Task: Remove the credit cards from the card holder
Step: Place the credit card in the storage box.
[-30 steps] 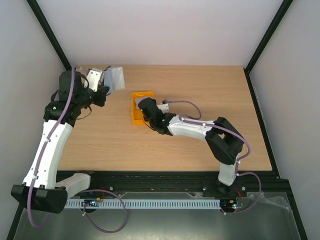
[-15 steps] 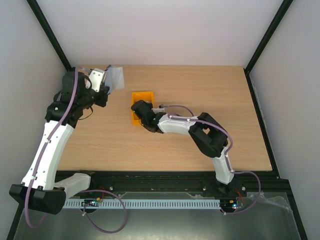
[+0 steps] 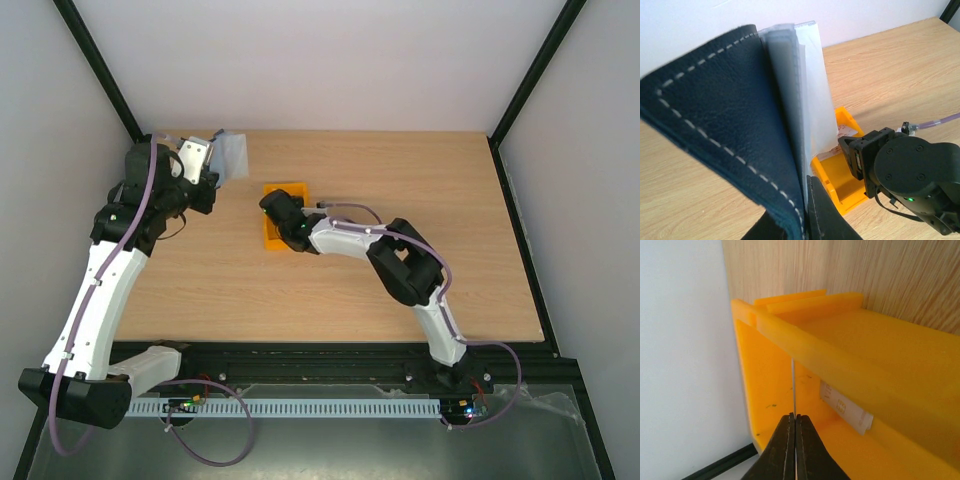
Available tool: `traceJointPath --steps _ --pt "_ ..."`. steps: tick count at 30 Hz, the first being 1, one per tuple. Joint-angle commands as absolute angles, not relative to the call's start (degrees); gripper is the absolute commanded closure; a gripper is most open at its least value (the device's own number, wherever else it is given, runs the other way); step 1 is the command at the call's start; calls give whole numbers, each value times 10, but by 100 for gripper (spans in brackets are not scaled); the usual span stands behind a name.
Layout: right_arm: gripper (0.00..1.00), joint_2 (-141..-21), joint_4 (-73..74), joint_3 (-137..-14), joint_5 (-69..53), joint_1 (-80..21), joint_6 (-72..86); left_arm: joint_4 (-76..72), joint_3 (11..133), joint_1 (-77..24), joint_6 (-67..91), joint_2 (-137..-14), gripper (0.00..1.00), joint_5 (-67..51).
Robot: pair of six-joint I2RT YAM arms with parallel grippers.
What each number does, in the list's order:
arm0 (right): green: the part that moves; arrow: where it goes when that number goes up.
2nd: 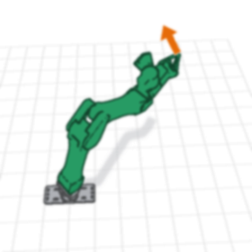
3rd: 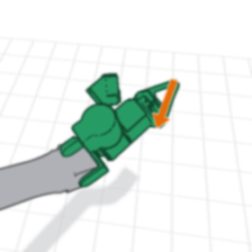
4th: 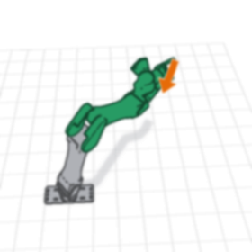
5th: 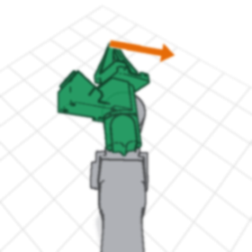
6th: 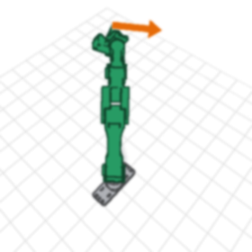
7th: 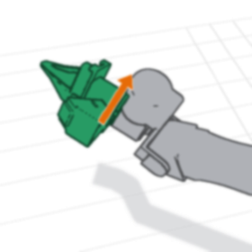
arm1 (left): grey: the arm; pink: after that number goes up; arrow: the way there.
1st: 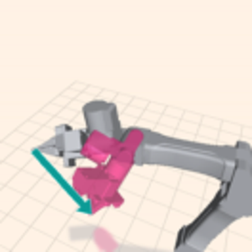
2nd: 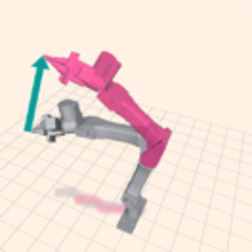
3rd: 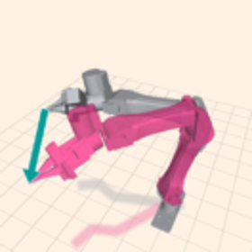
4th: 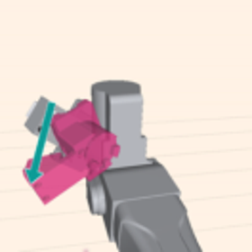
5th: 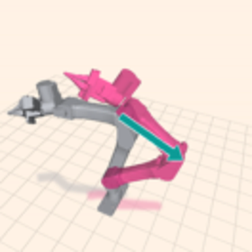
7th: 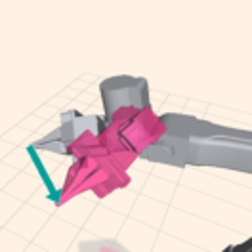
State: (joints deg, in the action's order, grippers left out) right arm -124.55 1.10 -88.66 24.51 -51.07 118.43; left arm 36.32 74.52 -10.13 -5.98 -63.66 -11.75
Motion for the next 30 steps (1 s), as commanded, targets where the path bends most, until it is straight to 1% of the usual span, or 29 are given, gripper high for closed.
traceJointPath --steps 1,10,12,13,14,17,19,22,26,28,29,30 --pt "99 -1270 57 -904 282 -499 1200 343 746 -104 -64 -634 96 -114" --pt "98 -1292 64 -939 275 -493 1194 344 747 -106 -65 -643 96 -121" --pt "97 -1295 60 -940 273 -492 1194 345 747 -105 -65 -644 96 -120" --pt "93 -1297 59 -941 271 -491 1195 345 747 -106 -66 -645 96 -121" --pt "87 -1298 58 -942 268 -490 1196 345 747 -106 -65 -647 96 -121" --pt "65 -1295 56 -942 265 -487 1190 346 749 -106 -65 -650 96 -124" --pt "56 -1289 55 -941 267 -487 1183 346 750 -106 -65 -652 96 -126" --pt "50 -1275 40 -935 266 -487 1167 347 750 -106 -66 -655 96 -127" --pt "48 -1242 13 -926 272 -487 1131 349 750 -106 -66 -656 96 -132" --pt "48 -1218 -43 -915 278 -487 1072 351 752 -106 -66 -656 96 -135" --pt "48 -1204 -66 -912 281 -487 1024 353 753 -106 -67 -657 96 -136" --pt "47 -1190 -91 -912 281 -487 942 355 753 -106 -68 -658 96 -140"
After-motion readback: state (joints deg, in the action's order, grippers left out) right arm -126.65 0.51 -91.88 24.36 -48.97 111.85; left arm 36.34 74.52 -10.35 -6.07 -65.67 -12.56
